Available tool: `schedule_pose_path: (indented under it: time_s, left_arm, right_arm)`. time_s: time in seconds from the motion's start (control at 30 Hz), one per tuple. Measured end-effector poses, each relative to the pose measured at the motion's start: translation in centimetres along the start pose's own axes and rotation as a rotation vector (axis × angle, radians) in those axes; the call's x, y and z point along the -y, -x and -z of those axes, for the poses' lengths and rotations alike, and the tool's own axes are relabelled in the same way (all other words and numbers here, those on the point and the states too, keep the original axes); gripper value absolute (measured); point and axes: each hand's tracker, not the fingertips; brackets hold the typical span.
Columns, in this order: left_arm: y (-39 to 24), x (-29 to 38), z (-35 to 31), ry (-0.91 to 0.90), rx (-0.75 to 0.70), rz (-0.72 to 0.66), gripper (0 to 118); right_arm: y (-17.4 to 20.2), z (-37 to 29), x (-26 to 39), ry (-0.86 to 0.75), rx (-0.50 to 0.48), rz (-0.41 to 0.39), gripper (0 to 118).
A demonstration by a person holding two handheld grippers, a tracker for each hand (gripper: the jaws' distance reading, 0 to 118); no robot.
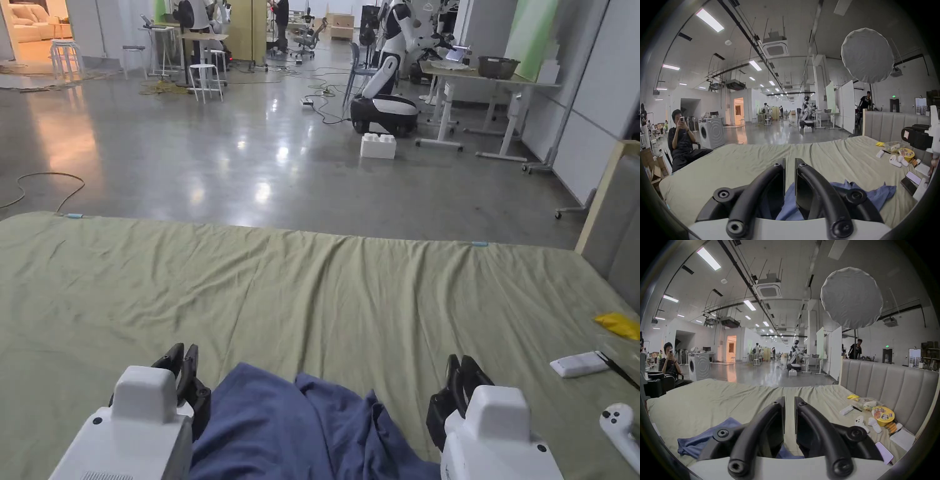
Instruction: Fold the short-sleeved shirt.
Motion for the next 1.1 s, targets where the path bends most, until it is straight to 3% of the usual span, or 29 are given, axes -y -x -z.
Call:
schedule_pose_path:
  time_s: [0.1,0.4,0.6,0.8,0.9,0.97,1.0,1.03,1.1]
  left_arm:
    - [-0.6,-0.1,-0.9,-0.011,0.033,-0.011,7]
    - [0.5,3.7,3.3,0.185,0.065,-0.055,7]
    - [1.3,6.1,10.5,0.278,0.067,-0.023,7]
    - [0.5,7.9,21.6,0.470,0.160,0.017,8]
    - [-0.3,9.2,26.4,0.549,0.181,0.053,32]
    - [-0.9,10.0,28.9,0.613,0.180,0.063,70]
    - [-1.2,10.7,30.3,0.656,0.191,0.064,83]
    - [-1.5,11.4,31.7,0.704,0.191,0.058,91]
    - [-2.2,12.9,33.8,0.776,0.173,0.045,92]
  right_arm:
    - [-0.1,-0.3,0.2,0.016,-0.009,0.070,6]
    - [-1.1,0.6,1.8,0.077,0.008,0.079,3]
    - [-1.6,1.7,4.6,0.149,0.004,0.042,4]
    - [-2.6,3.5,7.4,0.244,0.014,0.042,4]
    - [-3.0,4.2,8.5,0.286,0.024,0.039,4]
    - [-3.2,4.6,9.0,0.296,0.030,0.021,4]
    - [-3.4,4.8,9.3,0.303,0.034,0.017,4]
    - [-3.6,4.9,9.7,0.311,0.036,0.013,4]
    - [-3.8,5.0,10.3,0.332,0.034,0.001,4]
